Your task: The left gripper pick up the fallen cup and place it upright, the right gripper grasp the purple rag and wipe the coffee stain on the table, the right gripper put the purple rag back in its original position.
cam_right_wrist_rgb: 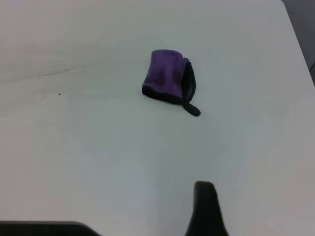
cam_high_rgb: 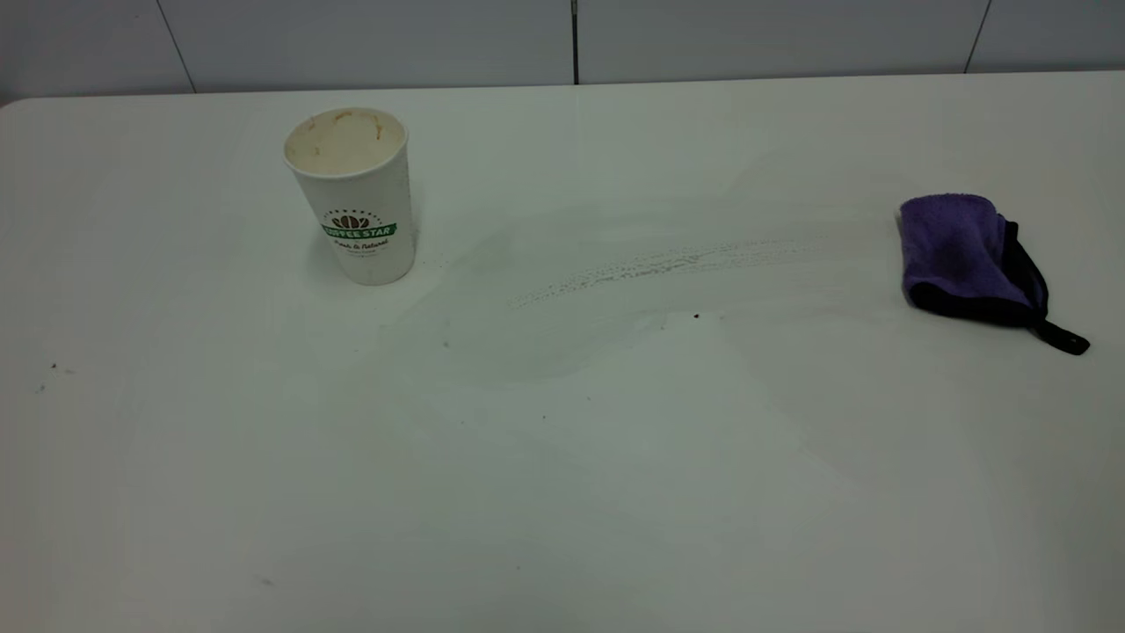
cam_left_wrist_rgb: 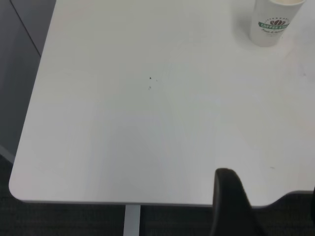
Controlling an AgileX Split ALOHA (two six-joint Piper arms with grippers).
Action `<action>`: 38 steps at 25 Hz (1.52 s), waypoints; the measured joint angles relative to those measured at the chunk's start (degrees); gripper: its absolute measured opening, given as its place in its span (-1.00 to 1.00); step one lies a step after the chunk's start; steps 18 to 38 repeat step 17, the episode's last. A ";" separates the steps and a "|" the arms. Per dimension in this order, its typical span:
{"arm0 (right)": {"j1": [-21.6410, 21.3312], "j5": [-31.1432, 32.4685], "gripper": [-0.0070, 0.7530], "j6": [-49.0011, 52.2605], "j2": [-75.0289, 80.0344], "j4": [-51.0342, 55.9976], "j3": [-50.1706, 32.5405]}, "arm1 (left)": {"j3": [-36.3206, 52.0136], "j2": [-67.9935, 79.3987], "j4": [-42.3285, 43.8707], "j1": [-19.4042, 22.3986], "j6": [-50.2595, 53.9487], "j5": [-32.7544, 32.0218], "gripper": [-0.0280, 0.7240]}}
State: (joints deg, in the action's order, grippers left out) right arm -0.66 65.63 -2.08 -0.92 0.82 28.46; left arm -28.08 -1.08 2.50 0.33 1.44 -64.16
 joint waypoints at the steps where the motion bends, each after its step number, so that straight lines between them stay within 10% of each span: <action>1: 0.00 0.00 0.56 0.00 0.00 0.24 0.00 | 0.00 0.00 0.00 0.00 0.00 0.00 0.21; 38: 0.00 0.09 0.54 -0.18 0.00 3.56 0.00 | 0.00 0.00 0.00 0.00 0.00 0.00 0.21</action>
